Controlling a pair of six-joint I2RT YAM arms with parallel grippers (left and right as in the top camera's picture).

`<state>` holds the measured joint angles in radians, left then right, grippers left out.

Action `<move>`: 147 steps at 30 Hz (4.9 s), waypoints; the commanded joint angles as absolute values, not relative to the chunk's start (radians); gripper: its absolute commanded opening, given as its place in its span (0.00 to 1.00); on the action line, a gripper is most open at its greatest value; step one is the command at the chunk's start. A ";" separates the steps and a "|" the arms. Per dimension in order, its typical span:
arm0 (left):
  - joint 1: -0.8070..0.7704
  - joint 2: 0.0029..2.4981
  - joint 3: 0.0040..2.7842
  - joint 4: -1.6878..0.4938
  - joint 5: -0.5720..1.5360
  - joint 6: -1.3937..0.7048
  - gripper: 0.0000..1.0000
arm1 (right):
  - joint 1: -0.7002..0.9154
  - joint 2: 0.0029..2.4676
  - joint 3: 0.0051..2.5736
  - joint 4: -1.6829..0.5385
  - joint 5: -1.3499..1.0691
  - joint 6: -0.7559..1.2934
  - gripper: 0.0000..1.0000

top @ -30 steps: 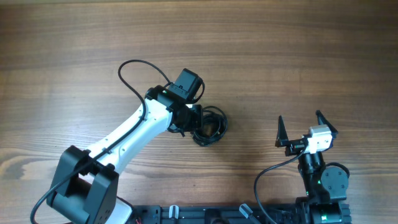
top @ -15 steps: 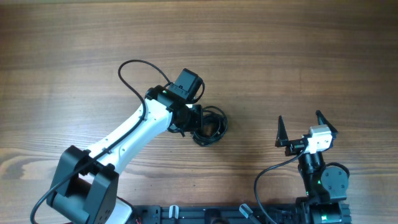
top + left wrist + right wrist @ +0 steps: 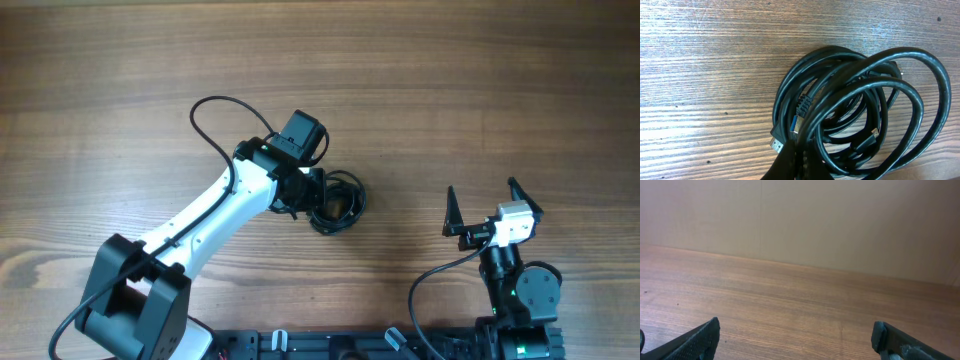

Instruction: Untangle cables

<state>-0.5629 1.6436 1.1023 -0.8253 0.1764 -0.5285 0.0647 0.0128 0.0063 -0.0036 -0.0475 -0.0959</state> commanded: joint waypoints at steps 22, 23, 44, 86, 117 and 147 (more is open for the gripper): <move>-0.565 1.620 1.113 -0.826 0.163 -0.535 0.04 | 0.064 0.005 0.006 -0.001 -0.049 -0.104 1.00; -0.565 1.620 1.113 -0.826 0.163 -0.535 0.04 | 0.064 0.005 0.006 -0.001 -0.049 -0.104 1.00; -0.565 1.620 1.113 -0.823 0.163 -0.535 0.04 | 0.064 0.007 0.101 0.086 -0.544 0.771 1.00; -0.565 1.620 1.113 -0.822 0.163 -0.535 0.04 | 0.189 1.273 0.755 -0.669 -0.630 0.448 1.00; -0.565 1.620 1.113 -0.822 0.164 -0.535 0.04 | 0.200 1.274 0.744 -0.555 -0.598 0.603 1.00; -0.566 1.620 1.113 -0.814 0.236 -0.539 0.04 | 0.276 1.303 0.744 -0.504 -0.562 0.606 0.82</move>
<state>-0.5629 1.6432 1.1023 -0.8177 0.2111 -0.5289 0.2405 1.2686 0.7540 -0.5259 -0.5758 0.6048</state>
